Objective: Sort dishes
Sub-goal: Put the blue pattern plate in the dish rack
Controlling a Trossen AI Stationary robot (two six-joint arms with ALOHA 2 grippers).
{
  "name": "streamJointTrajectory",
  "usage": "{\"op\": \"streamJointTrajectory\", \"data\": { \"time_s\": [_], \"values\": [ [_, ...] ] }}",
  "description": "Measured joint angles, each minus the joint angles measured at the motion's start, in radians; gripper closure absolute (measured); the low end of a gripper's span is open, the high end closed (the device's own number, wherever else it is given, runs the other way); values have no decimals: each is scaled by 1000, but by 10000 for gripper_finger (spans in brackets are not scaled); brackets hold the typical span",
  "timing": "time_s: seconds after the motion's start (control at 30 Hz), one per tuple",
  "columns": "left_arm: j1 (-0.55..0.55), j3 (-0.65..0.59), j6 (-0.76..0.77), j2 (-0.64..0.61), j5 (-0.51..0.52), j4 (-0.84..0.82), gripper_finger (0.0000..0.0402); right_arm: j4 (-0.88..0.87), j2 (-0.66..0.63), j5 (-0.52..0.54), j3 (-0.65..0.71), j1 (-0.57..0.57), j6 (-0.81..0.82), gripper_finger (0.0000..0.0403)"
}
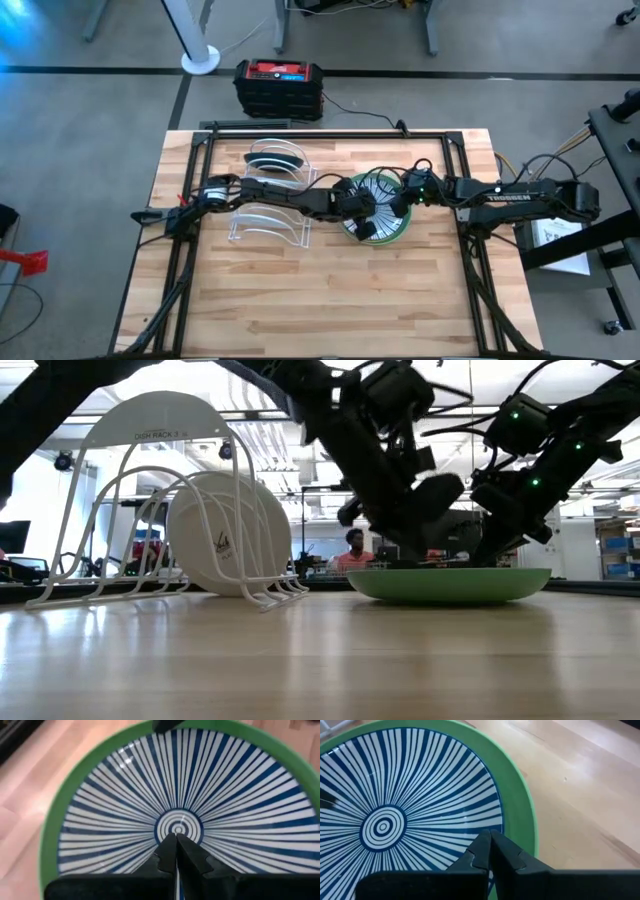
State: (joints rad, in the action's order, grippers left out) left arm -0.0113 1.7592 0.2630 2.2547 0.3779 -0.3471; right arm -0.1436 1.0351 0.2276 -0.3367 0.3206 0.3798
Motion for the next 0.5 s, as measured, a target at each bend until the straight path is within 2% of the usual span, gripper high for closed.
{"op": "streamJointTrajectory", "data": {
  "time_s": [0.13, 0.27, 0.4, 0.5],
  "values": [
    [-4, 92, 76, 0, 2, -171, 401, -2, 0, -13, 0, 2, 22, 400],
    [-20, 164, 179, 0, 5, -339, 401, -1, 0, -101, 0, 12, 22, 400],
    [-29, 188, 205, -1, 8, -402, 401, -2, 0, -104, 0, 13, 18, 400],
    [-29, 175, 243, -1, 8, -443, 401, -19, 0, -152, 0, 14, 15, 393]
  ]
}}
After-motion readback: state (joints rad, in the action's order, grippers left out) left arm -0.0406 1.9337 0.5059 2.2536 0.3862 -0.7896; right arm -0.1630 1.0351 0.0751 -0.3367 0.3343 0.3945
